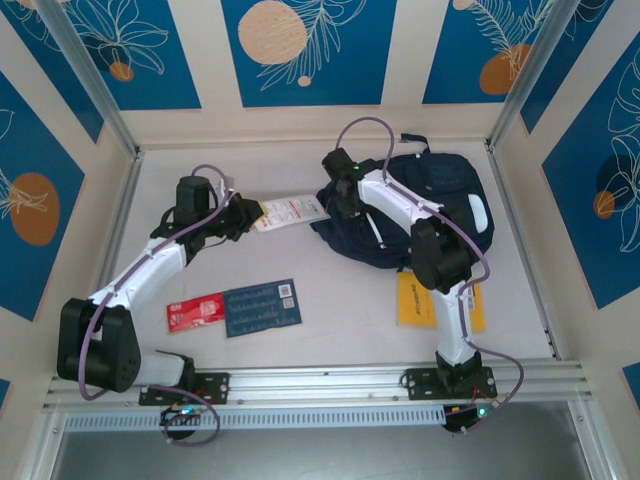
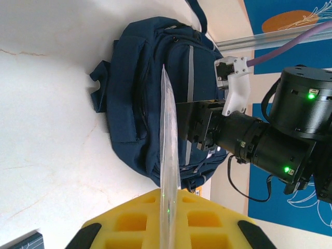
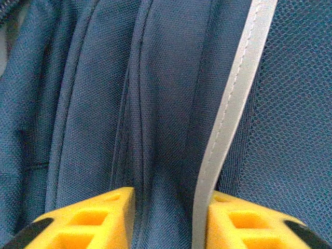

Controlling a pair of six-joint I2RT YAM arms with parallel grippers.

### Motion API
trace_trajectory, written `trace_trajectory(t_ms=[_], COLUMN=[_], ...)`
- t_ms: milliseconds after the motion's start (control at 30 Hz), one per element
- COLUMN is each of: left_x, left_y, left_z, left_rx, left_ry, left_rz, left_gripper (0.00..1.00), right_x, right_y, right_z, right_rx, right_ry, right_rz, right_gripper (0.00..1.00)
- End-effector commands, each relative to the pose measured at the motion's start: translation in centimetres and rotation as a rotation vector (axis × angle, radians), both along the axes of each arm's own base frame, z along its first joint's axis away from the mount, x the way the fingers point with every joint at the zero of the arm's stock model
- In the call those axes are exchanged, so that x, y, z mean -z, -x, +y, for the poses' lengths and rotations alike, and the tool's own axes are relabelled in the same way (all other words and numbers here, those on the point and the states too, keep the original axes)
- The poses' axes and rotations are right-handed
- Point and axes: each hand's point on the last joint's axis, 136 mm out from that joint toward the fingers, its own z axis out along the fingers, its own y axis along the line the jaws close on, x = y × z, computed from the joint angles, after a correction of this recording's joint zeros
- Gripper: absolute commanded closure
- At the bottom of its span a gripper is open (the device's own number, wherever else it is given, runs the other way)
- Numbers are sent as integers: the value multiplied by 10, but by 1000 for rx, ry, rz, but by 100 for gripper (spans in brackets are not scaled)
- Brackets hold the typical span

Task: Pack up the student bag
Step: Open the student bag at the middle-right of the table.

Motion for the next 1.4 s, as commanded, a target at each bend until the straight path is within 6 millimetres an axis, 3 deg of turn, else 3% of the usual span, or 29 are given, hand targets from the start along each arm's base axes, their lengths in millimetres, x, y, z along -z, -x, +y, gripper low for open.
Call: trace_trajectory(t_ms=[0,100,167,267,367,433,567,667,700,900,1100,1367], left_x=[-4,-4,-5,-6,-5,-4,-4,-5,-5,-20,-34,-50], left_y=[-2,-2,-2,-2,-2,-1,-1,-1,-1,-1,-2,5], left_z=[2,2,2,2,3,3,4,5,5,6,6,-41], left_rx=[10,8,7,5,2,3,-2,-3,-3,10,18,172], left_ry=[13,14,17,17,17,19,20,17,16,-10,-37,-14], left_rz=[-26,-23,-22,-24,-21,-16,-16,-19,-21,-66,-104,-147], left_gripper=[100,100,100,100,100,100,100,100,100,100,100,100], right_x=[22,26,32,44,58,65,65,39,28,-53,-124,-189], right_y=[8,12,16,22,27,28,29,24,24,31,62,96], right_z=[-33,-35,-33,-33,-31,-32,-33,-25,-21,-1,4,2], right_rx=[14,14,21,41,63,85,127,104,85,-120,-329,-482], right_ry=[165,180,172,179,195,211,193,116,82,-138,-515,-1012], right_rz=[56,68,81,104,128,136,126,75,64,-10,-45,-44], right_gripper=[70,76,74,51,44,49,75,97,100,100,100,100])
